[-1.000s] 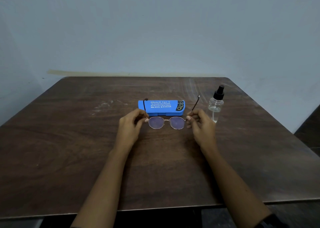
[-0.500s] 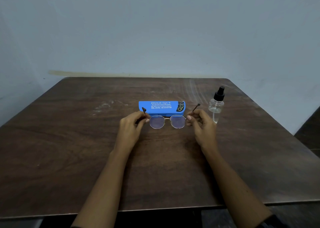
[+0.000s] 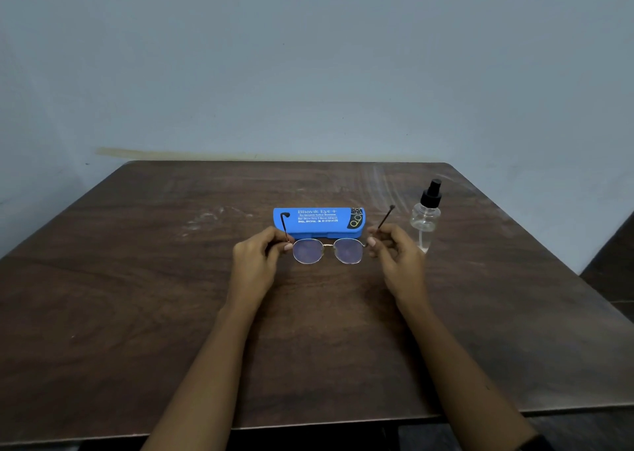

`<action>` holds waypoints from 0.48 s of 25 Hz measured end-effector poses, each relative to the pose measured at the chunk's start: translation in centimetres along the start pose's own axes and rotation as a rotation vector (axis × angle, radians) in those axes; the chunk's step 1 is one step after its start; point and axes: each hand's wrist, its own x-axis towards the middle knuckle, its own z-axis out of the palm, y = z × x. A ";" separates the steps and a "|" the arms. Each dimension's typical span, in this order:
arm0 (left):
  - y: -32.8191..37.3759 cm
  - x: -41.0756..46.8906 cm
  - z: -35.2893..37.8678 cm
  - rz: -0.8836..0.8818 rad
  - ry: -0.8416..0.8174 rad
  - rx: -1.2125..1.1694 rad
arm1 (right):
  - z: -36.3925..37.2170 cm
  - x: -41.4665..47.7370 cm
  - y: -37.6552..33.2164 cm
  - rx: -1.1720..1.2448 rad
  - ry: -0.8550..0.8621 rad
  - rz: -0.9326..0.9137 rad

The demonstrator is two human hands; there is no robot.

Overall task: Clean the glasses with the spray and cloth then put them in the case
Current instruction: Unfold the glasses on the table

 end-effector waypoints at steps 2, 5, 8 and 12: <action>0.0 0.0 0.0 -0.004 -0.003 0.003 | 0.0 0.0 0.0 -0.029 0.003 -0.013; 0.0 0.0 0.0 -0.013 -0.002 -0.007 | -0.1 -0.1 -0.1 -0.078 0.048 -0.074; -0.1 0.0 0.0 -0.018 -0.007 0.010 | -0.3 -0.3 -0.8 -0.119 0.187 -0.178; -0.1 0.1 0.0 -0.008 0.002 0.018 | -1.5 0.4 -1.6 -0.326 0.466 -0.340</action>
